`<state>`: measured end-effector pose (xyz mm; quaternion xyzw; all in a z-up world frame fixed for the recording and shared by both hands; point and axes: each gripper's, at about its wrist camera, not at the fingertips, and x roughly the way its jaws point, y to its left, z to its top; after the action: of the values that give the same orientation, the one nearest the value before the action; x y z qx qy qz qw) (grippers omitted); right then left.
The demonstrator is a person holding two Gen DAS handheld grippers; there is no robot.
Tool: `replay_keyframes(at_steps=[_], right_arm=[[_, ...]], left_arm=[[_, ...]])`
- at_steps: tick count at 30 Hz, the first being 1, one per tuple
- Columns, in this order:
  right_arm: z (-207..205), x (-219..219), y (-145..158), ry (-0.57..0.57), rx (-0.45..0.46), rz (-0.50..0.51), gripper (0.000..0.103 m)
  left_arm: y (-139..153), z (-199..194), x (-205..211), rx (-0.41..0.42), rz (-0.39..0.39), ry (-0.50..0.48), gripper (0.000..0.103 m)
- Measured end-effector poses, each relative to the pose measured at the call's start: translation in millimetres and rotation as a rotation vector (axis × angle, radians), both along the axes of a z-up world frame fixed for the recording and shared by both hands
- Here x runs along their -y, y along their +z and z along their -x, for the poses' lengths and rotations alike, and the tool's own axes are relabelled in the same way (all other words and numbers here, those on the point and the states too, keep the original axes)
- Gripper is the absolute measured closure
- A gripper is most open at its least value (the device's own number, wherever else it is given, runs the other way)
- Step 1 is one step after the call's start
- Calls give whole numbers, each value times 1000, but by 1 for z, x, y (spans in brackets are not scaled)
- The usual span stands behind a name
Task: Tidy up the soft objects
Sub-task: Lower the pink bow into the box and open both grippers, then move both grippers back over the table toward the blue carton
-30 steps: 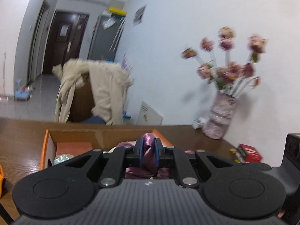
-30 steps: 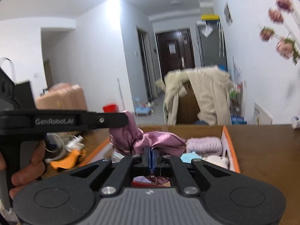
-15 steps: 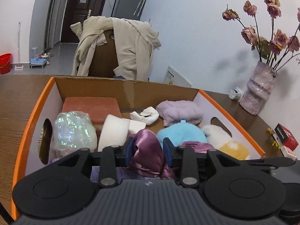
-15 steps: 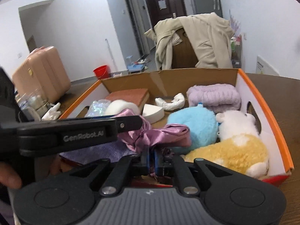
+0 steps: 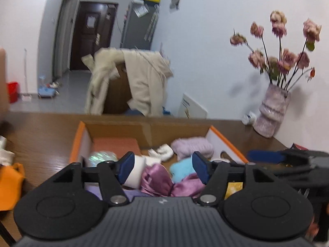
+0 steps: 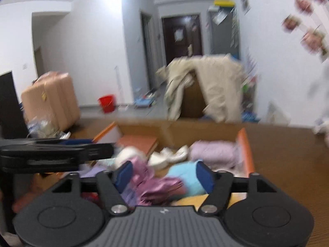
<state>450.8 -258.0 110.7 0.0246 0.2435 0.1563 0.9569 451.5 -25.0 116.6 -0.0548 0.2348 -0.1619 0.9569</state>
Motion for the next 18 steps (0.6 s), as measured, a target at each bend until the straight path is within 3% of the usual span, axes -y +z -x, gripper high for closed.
replay_keyframes(at_steps=[7, 14, 18], right_arm=[[57, 46, 40, -134, 106, 41, 22], [105, 58, 44, -132, 166, 99, 20], [120, 59, 44, -138, 171, 84, 19]], left_arm=[[29, 74, -20, 97, -24, 73, 26], [44, 140, -31, 188, -69, 105, 16], [45, 159, -31, 206, -87, 103, 11]])
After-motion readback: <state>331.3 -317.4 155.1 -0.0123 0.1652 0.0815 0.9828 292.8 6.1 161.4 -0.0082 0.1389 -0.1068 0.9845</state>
